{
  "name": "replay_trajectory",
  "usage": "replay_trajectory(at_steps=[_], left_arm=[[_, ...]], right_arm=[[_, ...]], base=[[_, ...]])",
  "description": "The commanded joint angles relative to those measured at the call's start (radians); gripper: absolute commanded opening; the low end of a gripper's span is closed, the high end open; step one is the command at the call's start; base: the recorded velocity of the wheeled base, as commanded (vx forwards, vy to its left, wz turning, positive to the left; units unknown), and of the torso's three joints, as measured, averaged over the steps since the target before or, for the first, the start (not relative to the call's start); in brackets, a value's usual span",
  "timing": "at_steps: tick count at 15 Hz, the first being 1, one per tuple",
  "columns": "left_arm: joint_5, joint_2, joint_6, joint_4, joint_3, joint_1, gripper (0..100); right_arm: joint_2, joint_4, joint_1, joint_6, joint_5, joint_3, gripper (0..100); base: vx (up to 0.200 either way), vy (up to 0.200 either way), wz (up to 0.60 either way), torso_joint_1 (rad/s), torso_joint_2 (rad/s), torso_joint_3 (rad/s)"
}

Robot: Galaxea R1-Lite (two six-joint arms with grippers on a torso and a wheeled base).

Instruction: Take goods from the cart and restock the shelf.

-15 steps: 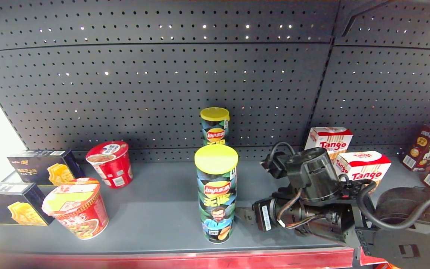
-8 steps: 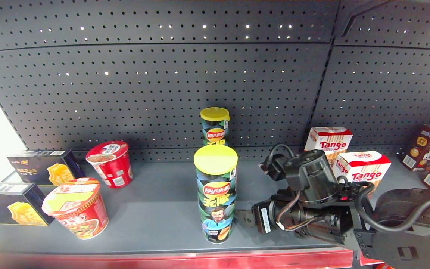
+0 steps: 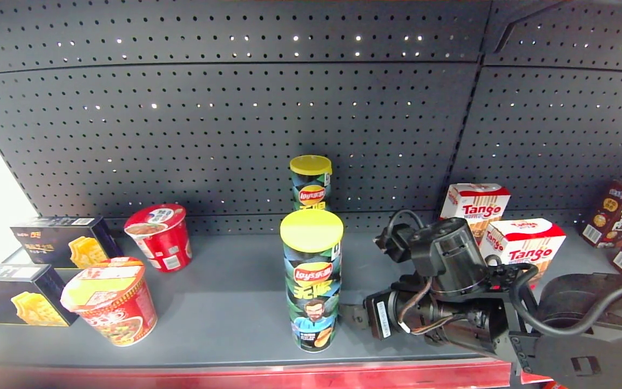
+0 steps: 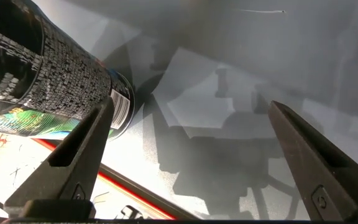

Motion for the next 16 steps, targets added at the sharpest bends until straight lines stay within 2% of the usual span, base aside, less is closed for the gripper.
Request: replay_trajectory(at_steps=[1, 7, 11, 16], left_arm=[[0.000, 0.001, 0.000, 0.000, 0.000, 0.000, 100], [0.000, 0.001, 0.000, 0.001, 0.000, 0.000, 100], [0.000, 0.001, 0.000, 0.001, 0.000, 0.000, 100], [0.000, 0.001, 0.000, 0.001, -0.001, 0.000, 100]], right_arm=[[0.004, 0.000, 0.001, 0.000, 0.000, 0.002, 100], [0.002, 0.000, 0.004, 0.000, -0.004, 0.006, 100], [-0.016, -0.002, -0.028, -0.001, -0.012, -0.003, 100], [-0.185, 0.001, -0.059, -0.007, -0.008, 0.000, 100]], base=[[0.000, 0.000, 0.00, 0.000, 0.00, 0.000], [0.000, 0.000, 0.00, 0.000, 0.00, 0.000], [0.000, 0.000, 0.00, 0.000, 0.00, 0.000], [0.000, 0.000, 0.00, 0.000, 0.00, 0.000]])
